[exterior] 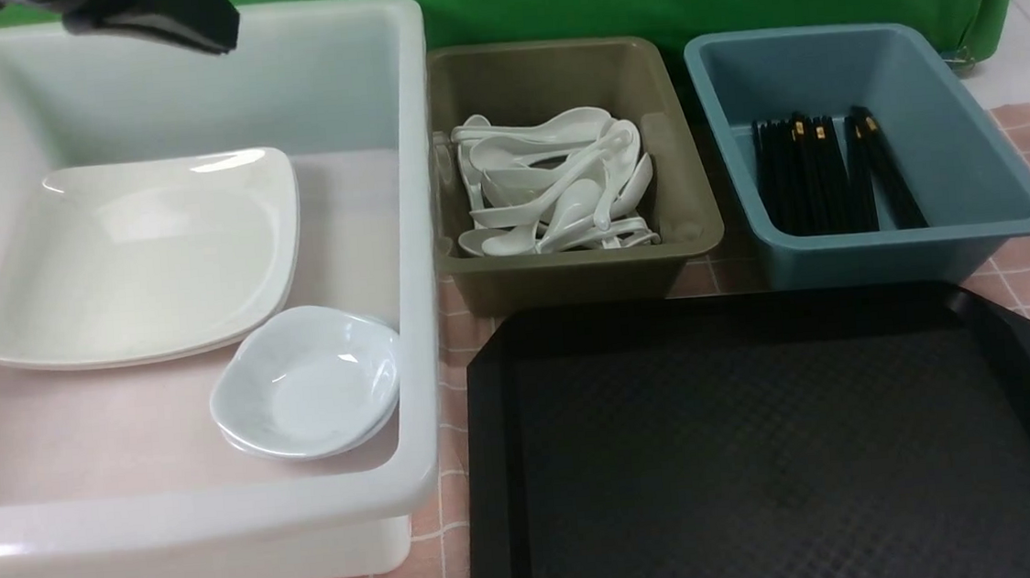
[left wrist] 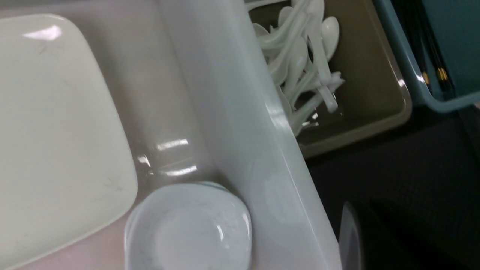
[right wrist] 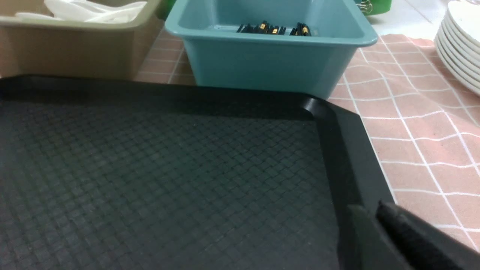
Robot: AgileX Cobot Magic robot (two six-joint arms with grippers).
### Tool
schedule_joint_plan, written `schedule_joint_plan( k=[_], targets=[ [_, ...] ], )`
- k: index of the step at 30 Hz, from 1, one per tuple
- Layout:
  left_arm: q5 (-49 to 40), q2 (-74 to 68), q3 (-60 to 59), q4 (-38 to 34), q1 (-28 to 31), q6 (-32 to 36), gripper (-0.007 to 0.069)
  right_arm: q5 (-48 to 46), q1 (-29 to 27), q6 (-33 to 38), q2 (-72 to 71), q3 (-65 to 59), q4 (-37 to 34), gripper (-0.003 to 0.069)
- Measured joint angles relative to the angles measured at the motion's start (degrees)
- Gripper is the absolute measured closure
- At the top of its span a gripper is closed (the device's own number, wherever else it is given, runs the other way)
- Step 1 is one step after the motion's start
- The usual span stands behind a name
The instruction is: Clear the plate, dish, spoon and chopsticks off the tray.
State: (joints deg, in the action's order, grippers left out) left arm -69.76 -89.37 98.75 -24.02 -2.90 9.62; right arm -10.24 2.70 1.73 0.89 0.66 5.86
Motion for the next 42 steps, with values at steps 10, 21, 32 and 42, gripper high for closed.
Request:
schedule_joint_plan(
  k=[10,21,32,42],
  targets=[
    [0.8,24.9,-29.5,2.7,-0.1,3.7,0.0628,0.0,0.0,0.0,0.0,0.0,0.0,0.0524],
    [33.0,61.0,-61.5,-0.2,-0.1,4.8,0.0628,0.0,-0.1,0.0,0.0,0.0,0.0,0.0501],
    [39.4,75.3,-68.7,2.1,-0.1,4.8,0.0627,0.0,-0.1,0.0,0.0,0.0,0.0,0.0477],
    [47.0,75.6,-71.5,7.6,-0.1,4.8,0.0627,-0.1,-0.1,0.0,0.0,0.0,0.0,0.0459]
  ],
)
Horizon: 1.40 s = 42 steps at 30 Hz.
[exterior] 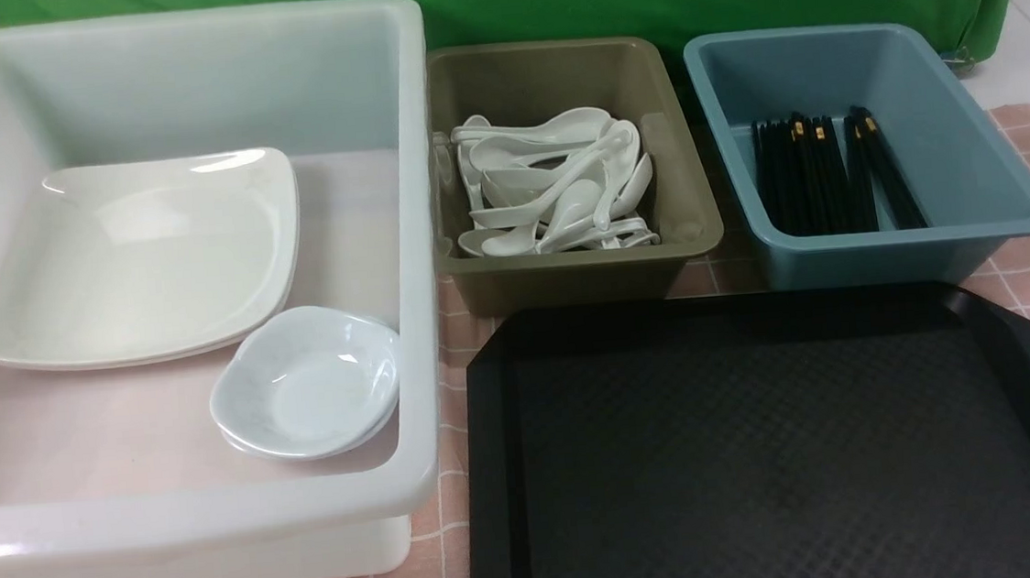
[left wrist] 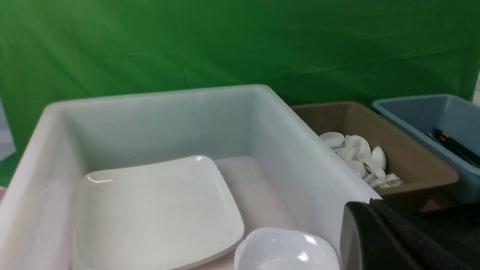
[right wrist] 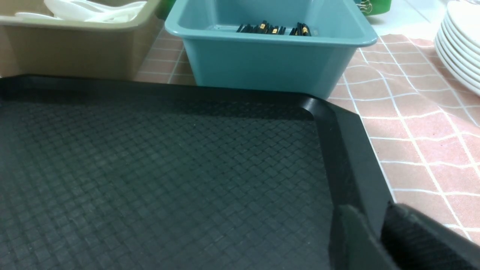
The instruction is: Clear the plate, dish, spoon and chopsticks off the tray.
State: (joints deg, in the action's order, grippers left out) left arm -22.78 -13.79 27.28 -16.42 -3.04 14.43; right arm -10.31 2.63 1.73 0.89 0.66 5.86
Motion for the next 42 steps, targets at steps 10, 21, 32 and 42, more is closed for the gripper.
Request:
schedule_joint_plan(
  k=[10,21,32,42],
  targets=[
    [7.8,8.8,-18.3,11.9,0.0,-5.9,0.0627,0.0,0.0,0.0,0.0,0.0,0.0,0.0441],
    [10.7,13.8,-27.6,16.4,-1.1,-20.5,0.0624,0.0,0.0,0.0,0.0,0.0,0.0,0.0421],
    [10.2,13.8,-27.6,16.4,-2.9,-20.7,0.0624,0.0,0.0,0.0,0.0,0.0,0.0,0.0419],
    [10.1,13.8,-27.6,16.4,-2.9,-20.7,0.0624,0.0,0.0,0.0,0.0,0.0,0.0,0.0419]
  ],
)
